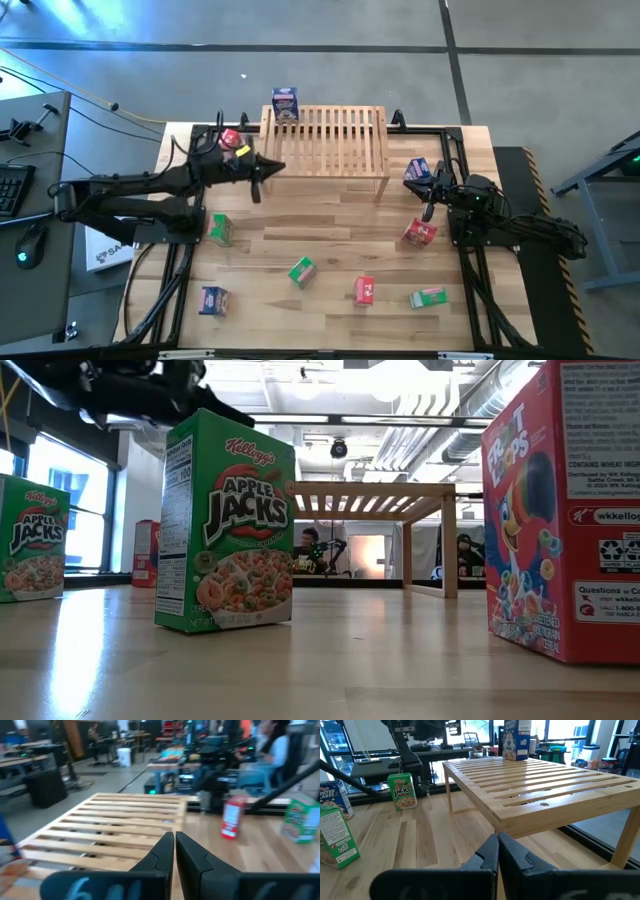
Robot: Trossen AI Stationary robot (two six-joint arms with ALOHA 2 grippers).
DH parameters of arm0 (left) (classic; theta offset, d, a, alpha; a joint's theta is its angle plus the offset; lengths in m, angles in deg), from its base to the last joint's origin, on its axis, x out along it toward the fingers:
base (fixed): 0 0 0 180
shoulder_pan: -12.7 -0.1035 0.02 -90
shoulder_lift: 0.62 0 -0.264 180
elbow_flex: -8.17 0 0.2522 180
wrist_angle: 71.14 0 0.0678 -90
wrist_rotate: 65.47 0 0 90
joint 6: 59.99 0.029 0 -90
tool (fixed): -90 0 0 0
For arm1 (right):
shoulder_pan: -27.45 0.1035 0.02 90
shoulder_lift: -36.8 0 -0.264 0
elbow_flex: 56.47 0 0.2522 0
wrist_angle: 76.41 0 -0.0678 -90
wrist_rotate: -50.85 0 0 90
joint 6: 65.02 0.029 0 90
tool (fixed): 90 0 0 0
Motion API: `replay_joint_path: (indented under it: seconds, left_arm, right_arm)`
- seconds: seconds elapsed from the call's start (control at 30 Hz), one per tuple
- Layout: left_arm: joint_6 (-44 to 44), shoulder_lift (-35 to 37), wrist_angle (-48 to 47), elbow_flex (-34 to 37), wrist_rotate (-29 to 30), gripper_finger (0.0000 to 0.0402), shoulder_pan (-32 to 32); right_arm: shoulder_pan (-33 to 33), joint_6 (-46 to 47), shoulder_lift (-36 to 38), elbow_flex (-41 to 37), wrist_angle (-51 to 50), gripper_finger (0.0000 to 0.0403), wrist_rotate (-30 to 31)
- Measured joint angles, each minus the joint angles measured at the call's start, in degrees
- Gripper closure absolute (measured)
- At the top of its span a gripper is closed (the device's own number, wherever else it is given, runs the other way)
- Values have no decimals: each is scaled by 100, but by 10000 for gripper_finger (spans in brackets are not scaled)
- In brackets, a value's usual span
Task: Stack cereal on shelf
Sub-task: Put the middle red cereal box on the shelf
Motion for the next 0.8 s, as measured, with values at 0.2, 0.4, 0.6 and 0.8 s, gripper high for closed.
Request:
replay_joint_path:
  seconds: [0.2, 0.4, 0.6, 0.8]
  left_arm:
    - [66, 58, 666, 364, -525, 392, 378]
    - [43, -26, 672, 401, -659, 392, 482]
    - [42, -37, 748, 401, -572, 392, 482]
    - [-60, -37, 1093, 401, -543, 392, 480]
  right_arm:
    - [-1, -1, -1, 0, 0, 402, 1]
    - [-6, 0, 0, 0, 0, 402, 0]
    - [-9, -1, 1, 0, 0, 402, 1]
    - [-9, 0, 0, 0, 1, 402, 1]
